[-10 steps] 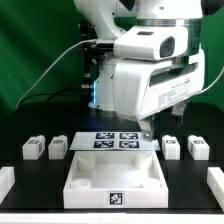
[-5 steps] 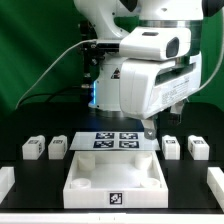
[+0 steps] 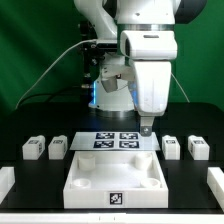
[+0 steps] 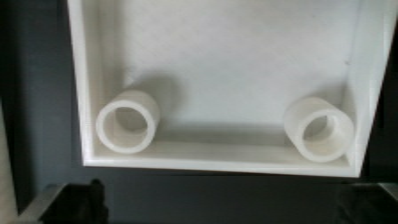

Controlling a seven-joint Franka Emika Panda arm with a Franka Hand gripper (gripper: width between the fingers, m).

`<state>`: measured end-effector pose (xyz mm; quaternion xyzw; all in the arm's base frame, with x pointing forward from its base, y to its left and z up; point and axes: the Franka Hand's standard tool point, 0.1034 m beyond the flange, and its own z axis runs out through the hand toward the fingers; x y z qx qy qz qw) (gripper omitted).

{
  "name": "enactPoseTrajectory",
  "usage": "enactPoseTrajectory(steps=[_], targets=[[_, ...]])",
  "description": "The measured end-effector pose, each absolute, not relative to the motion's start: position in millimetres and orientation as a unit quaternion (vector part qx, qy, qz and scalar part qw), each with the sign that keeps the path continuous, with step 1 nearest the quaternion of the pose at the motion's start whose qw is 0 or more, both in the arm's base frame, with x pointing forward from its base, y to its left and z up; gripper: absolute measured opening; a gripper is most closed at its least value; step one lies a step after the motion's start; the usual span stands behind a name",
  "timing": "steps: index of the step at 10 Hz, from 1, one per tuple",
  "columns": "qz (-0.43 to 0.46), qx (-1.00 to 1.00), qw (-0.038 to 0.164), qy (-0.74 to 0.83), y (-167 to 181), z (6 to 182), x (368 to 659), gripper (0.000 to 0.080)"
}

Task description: Assemble one leg

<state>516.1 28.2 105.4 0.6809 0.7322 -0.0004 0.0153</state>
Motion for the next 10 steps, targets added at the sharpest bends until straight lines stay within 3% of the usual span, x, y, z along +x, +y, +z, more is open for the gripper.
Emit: enactPoseTrajectory(steps=[3,6,8,10], targets=[[0.001,0.681,0.016,0.732,24,101.3,513,0.065],[-0.002,0.681,0.007,0.732,-11,57.2,457,0.065],[-0.004,0.694,-0.004,0.72,-14,29.6,445,0.065],[-0.008,0.705,-0.014,0.709,-10,12.6,436,0.065]])
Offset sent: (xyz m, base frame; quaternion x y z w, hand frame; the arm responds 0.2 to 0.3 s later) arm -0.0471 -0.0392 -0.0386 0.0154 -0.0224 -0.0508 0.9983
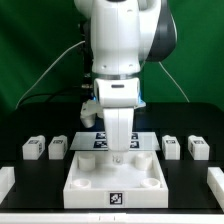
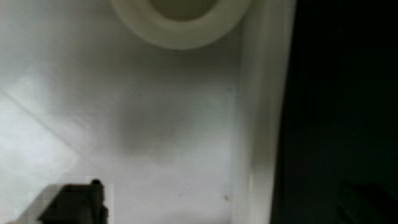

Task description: Assemble one leg

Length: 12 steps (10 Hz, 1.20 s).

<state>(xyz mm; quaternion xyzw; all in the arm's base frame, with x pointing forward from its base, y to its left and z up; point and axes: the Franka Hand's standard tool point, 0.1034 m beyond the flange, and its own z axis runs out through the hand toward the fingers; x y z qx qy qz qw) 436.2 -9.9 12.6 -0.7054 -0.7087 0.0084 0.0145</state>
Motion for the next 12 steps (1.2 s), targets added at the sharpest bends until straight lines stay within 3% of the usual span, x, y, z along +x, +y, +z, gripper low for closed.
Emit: enactPoseTrajectory(steps=[1,2,3,5,6,7,12], targets=[[0.009,-0.711,0.015,-0.703,-9.8,12.1,436.3,0.065],[0.009,-0.711,0.015,-0.703,-10.6,12.1,436.2,0.0525],[0.01,-0.711,0.015,-0.703,-10.7,12.0,436.1,0.0525],[0.01,-0.711,0.015,-0.702,-10.9,11.9,436.0,0.0251],[0.01,-0.711,0.016,-0.702,-10.9,11.7,435.8,0.0251],[0.008,-0.712,0.014,-0.702,-10.9,12.2,436.8,0.0077],[0.007,-0.712,0.013,-0.702,-10.9,12.4,437.3,0.0059]])
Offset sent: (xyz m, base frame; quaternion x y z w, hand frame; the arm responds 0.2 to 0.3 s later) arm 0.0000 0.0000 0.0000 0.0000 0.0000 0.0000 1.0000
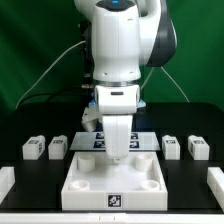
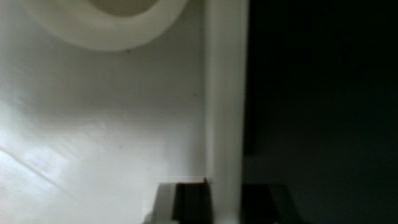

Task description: Assemble one leg

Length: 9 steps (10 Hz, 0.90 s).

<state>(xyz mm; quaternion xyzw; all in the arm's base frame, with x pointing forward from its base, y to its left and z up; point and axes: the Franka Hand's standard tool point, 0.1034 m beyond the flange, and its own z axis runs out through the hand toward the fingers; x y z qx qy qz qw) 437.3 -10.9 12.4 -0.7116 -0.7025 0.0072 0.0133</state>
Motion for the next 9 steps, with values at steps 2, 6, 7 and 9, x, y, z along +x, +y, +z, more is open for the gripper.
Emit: enactPoseTrajectory(steps=[2,6,7,9], targets=[[0.006,-0.714,0.013,-0.7,-7,12.8,439,0.0059],[-0.012,-0.712,0.016,-0.702,40,12.7,472,0.006],[-0.02,-0.711,0.016,-0.703,50,12.3,482,0.006],[-0.03,-0.717,0.019,-0.696,68,11.8,496,0.006]])
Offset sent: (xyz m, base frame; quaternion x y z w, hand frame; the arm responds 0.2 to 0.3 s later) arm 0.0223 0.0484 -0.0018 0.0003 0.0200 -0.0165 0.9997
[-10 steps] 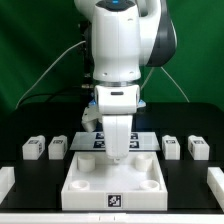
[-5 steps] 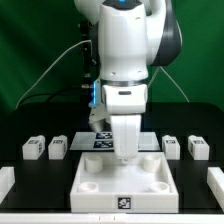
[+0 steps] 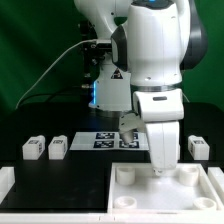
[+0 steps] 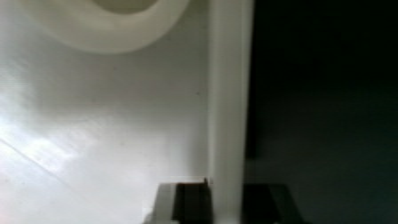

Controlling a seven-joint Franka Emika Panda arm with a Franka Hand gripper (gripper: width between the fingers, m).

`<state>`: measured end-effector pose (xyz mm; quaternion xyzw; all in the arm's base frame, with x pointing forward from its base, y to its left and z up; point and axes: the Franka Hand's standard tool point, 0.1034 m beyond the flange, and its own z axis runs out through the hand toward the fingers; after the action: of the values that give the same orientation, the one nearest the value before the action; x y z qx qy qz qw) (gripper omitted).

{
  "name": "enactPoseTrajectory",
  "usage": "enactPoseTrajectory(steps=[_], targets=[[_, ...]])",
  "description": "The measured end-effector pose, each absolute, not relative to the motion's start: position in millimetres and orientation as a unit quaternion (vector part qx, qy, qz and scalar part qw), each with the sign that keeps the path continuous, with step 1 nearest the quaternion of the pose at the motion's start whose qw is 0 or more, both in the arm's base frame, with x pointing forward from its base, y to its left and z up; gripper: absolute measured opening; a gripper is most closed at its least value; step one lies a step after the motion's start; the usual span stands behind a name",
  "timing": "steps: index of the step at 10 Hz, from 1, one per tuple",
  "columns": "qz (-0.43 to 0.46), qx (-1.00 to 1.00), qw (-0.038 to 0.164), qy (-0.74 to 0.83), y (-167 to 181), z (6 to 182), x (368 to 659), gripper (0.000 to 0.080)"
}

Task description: Assemble one leg

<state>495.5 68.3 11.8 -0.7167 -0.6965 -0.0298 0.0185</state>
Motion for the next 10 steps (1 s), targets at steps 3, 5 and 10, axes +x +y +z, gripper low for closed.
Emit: enactPoseTrajectory(steps=[3,5,10], targets=[[-0.029,-0.709,0.02,-0.704,73.5,11.6,495.9,0.006],[-0.03,-0.711,0.02,-0.703,73.0,11.8,495.8,0.006],[-0.029,-0.712,0.02,-0.702,71.5,11.4,495.8,0.0613]])
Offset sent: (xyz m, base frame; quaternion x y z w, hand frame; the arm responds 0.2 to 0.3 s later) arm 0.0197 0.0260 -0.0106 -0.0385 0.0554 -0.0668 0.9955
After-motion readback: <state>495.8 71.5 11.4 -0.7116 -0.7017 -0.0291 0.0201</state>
